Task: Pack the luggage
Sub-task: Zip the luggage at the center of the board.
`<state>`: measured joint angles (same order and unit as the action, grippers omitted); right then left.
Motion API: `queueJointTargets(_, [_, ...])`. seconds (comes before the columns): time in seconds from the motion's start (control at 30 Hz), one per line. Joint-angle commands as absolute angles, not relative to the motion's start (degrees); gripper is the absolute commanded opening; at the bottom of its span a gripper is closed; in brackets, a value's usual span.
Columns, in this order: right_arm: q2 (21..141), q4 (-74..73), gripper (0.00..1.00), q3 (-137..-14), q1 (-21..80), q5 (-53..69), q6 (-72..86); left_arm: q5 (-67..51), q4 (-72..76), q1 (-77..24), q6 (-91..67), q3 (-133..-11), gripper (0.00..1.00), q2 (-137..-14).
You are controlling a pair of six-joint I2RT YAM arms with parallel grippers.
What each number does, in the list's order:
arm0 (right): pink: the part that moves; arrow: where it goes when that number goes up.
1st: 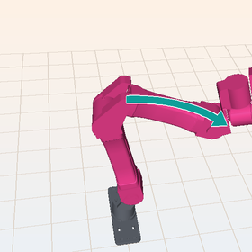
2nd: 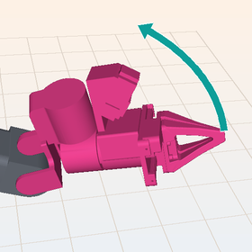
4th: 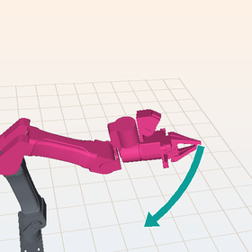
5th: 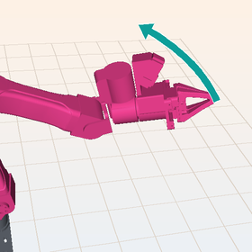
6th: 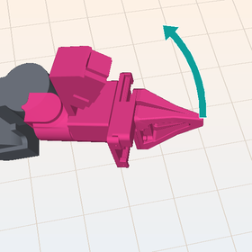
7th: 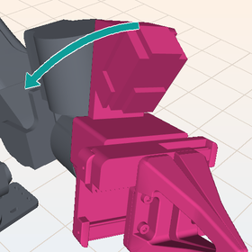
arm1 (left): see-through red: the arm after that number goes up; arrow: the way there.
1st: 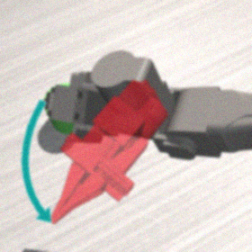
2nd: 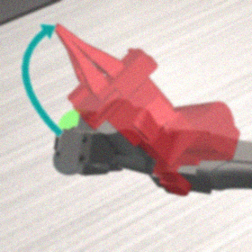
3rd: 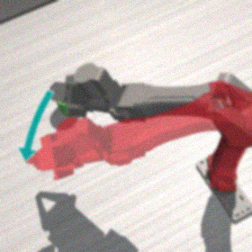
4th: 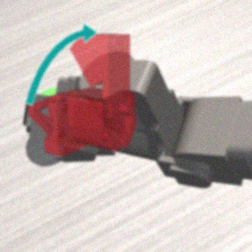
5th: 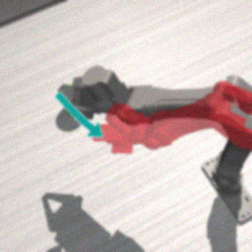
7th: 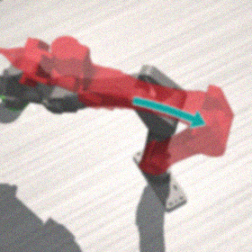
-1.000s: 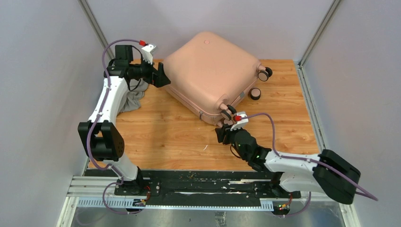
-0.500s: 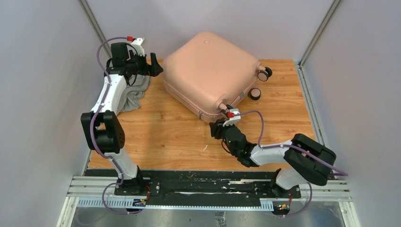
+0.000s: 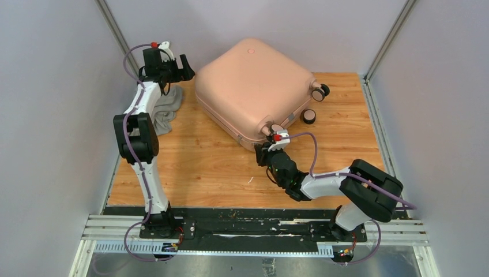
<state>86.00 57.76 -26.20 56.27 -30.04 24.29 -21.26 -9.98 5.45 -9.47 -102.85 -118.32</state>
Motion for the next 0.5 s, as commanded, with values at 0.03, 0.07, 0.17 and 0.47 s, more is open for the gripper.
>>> queueJointTargets(0.03, [84.33,57.16,0.32,-27.38,59.45,-32.42,25.81,-22.86,-7.11,5.67,-13.40,-107.43,0.99,-124.35])
queueJointTargets(0.07, [83.84,56.54,0.34,-26.87,60.12,-33.30,26.23,-24.08,-7.06,5.63,-13.66,-108.24,0.99,-125.23])
queueJointTargets(0.17, [81.06,53.57,0.37,-24.15,60.94,-35.97,30.01,-26.33,-7.23,5.34,-13.71,-110.33,0.99,-127.86])
queueJointTargets(0.47, [55.46,12.56,0.36,-20.37,54.24,-47.21,49.53,-29.91,-4.26,4.43,-15.38,-111.23,0.99,-131.23])
